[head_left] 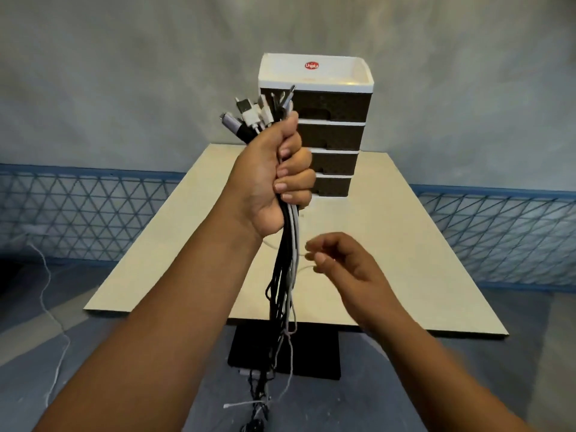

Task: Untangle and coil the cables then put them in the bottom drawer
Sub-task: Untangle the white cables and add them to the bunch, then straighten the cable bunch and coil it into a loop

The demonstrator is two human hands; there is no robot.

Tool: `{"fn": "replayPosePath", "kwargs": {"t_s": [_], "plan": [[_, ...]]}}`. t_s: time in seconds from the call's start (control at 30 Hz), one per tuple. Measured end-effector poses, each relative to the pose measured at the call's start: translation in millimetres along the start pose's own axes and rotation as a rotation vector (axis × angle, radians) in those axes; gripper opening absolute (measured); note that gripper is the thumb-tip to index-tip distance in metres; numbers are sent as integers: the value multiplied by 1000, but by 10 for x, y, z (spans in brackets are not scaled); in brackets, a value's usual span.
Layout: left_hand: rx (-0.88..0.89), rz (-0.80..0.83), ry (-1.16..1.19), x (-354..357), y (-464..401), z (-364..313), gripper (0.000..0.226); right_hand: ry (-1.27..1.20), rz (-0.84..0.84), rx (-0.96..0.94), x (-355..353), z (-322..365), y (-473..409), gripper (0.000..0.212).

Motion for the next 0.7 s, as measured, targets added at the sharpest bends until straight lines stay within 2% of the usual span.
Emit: {"fn": "replayPosePath", "kwargs": {"t_s": [0.17, 0.3, 0.37, 0.47, 0.6, 0.63, 0.7], "plan": [[64, 100, -64, 654, -83, -481, 45, -157, 93, -107, 55, 791, -123, 28], [179, 88, -102, 1032, -118, -1004, 41, -250, 92, -53, -18, 905, -73, 51], [228, 49, -148, 1139, -158, -1198, 42, -238, 103, -55, -32, 907, -5, 54], [223, -26, -159, 1144, -262, -1295, 45, -189, 62, -24, -73, 761, 74, 55], [226, -122, -121, 1020, -350, -1274, 47, -101, 18, 134, -169, 188, 264, 50], [230, -146, -117, 981, -358, -1262, 46, -40, 39, 190, -205, 18, 332, 50], [230, -181, -106, 912, -373, -1218, 45, 116, 184, 335, -298, -341, 480, 48]]}}
Point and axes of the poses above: each hand's wrist, its own y-axis away from the middle knuckle, its own x-axis out of the palm, z = x × y, the point moved 5 cm from there along -y, towards the middle knuckle, and after that the axes turned 10 degrees about -y, right-handed, at the moved point
